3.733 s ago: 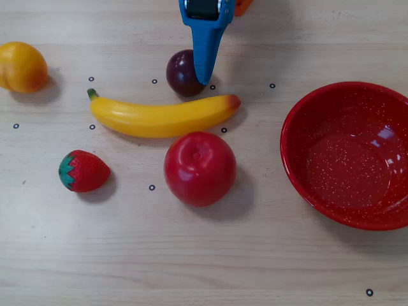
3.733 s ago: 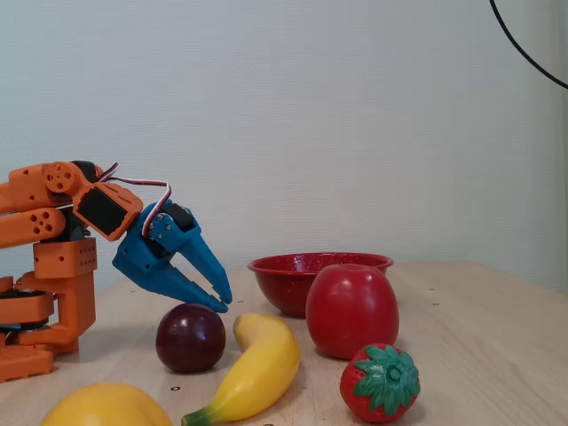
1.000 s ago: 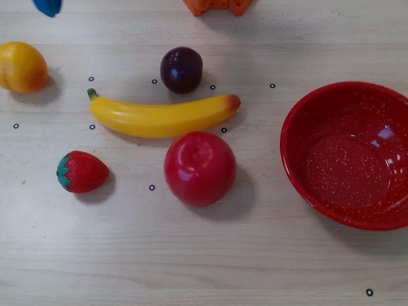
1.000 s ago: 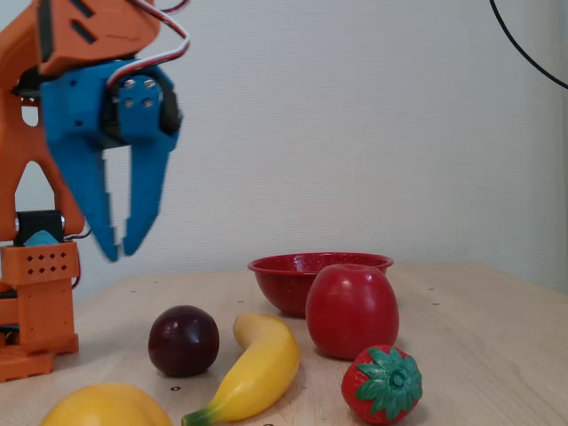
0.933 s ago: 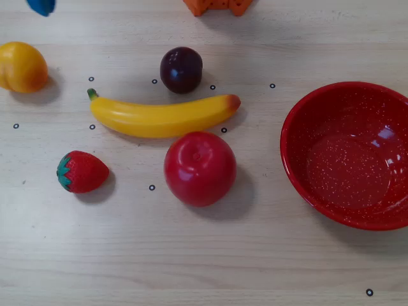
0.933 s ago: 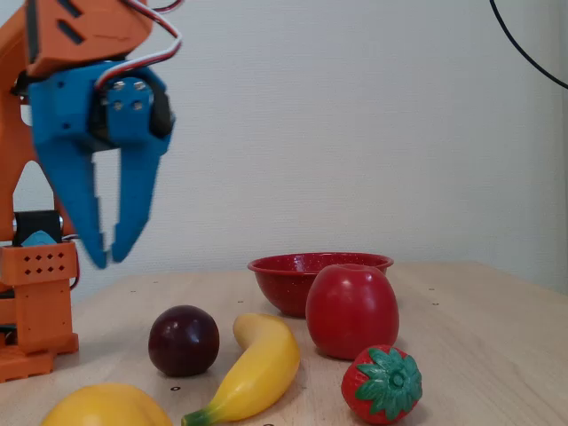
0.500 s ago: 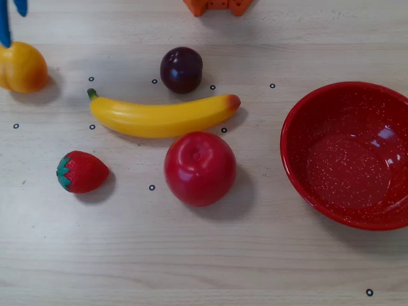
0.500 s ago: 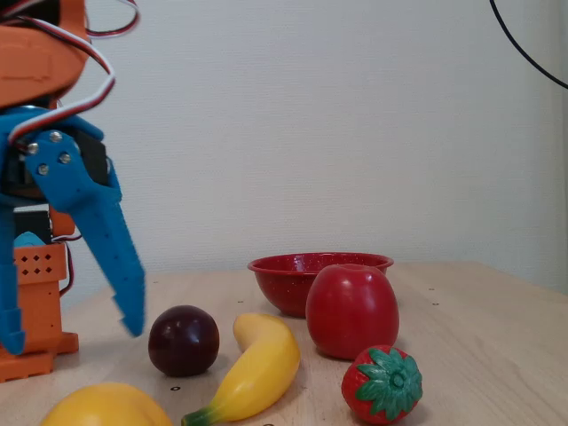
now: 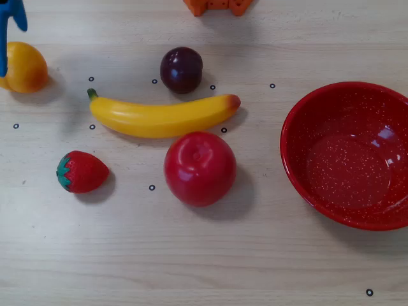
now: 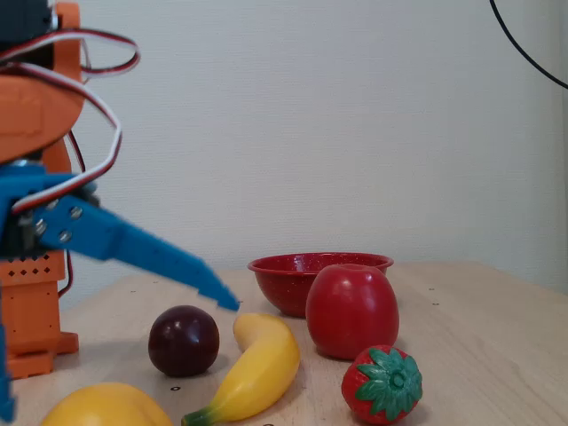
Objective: Put the peach in the red bowl.
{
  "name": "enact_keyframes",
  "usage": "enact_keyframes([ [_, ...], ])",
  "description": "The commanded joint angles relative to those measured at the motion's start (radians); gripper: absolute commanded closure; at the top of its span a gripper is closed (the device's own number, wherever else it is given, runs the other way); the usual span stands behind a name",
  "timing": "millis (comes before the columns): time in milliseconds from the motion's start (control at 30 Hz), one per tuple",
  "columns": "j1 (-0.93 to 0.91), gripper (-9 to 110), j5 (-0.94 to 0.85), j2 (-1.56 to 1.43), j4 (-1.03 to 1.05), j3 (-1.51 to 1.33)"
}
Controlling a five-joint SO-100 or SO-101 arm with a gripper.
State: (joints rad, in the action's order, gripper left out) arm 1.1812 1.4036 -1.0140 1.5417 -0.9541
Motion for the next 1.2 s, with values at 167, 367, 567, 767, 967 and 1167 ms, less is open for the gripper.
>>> enact_keyframes([
  [167, 0.023, 39, 0.002, 0.009, -0.1, 0.074],
  [367, 0.014, 38, -0.011, 0.034, -0.109, 0.054],
  [567, 0.002, 37, -0.023, 0.049, -0.091, 0.04],
  [767, -0.008, 37, -0.037, 0.063, -0.101, 0.011],
  [967, -0.031, 37, -0.066, 0.087, -0.155, -0.008],
  [1167, -0.051, 37, -0.077, 0.104, -0.207, -0.018],
])
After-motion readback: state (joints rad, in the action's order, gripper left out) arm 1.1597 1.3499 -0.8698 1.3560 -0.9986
